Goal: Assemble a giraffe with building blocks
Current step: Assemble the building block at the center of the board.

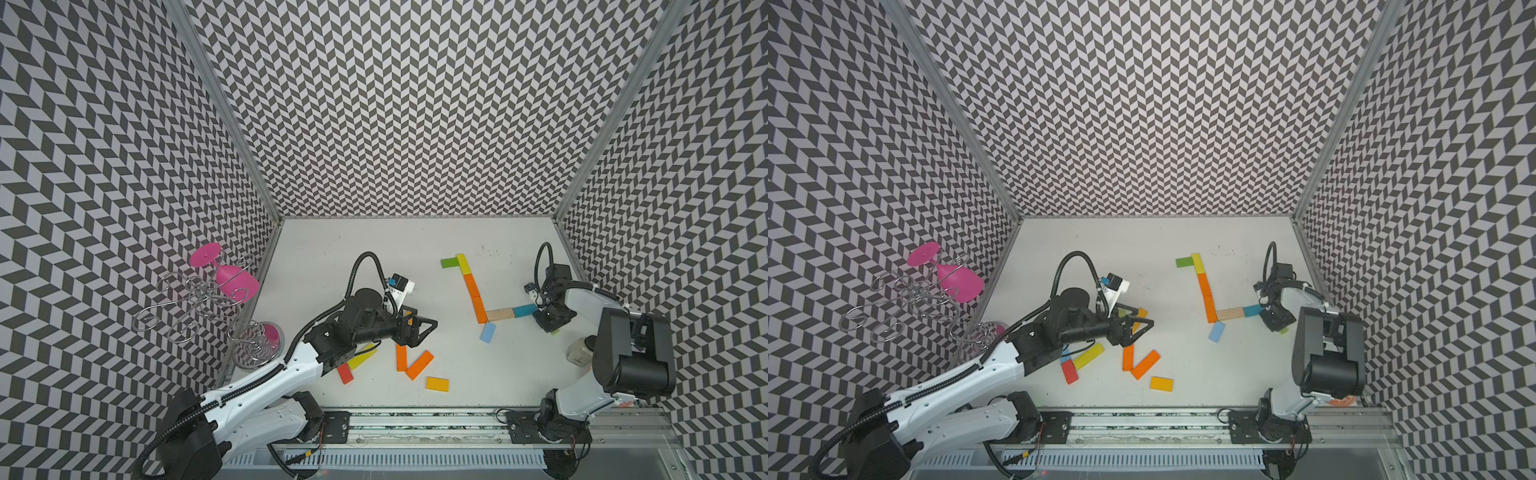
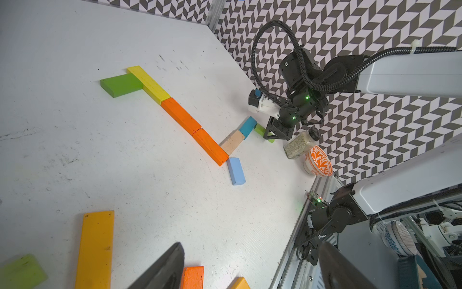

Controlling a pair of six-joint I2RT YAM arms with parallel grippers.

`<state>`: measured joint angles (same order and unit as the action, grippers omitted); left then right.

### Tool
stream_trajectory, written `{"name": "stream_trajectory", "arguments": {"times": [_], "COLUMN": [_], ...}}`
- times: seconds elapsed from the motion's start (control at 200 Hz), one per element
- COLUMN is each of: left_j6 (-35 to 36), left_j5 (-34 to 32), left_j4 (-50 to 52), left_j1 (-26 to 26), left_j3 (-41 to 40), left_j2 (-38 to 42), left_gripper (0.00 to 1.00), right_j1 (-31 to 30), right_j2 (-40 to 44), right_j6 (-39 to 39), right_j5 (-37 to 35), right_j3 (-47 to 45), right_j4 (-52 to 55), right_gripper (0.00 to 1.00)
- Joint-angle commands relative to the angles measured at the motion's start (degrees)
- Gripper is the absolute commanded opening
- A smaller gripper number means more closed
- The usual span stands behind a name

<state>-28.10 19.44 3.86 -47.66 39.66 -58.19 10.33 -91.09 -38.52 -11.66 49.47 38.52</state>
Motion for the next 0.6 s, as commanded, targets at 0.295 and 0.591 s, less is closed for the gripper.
{"name": "stream_trajectory", "arguments": {"times": [0.295,0.591], "left_j6": [0.5,0.6], "left_j5": [0.5,0.6], "left_j4": [-1.6,-1.6], "left_j1": [-0.3,-0.3], "left_j3": [-0.5,-0.5], "left_j2": [0.0,0.1], "left_gripper": [0.85,0.85], "right_j1": [0.0,0.0], "right_j2": [-1.1,-1.2], "right_j6": [0.4,0.1], "right_j5": [2.7,3.4], "right_j3": [0.7,2.1], "right_j4": [-0.7,0.3], "right_gripper": [0.29,0.38]}}
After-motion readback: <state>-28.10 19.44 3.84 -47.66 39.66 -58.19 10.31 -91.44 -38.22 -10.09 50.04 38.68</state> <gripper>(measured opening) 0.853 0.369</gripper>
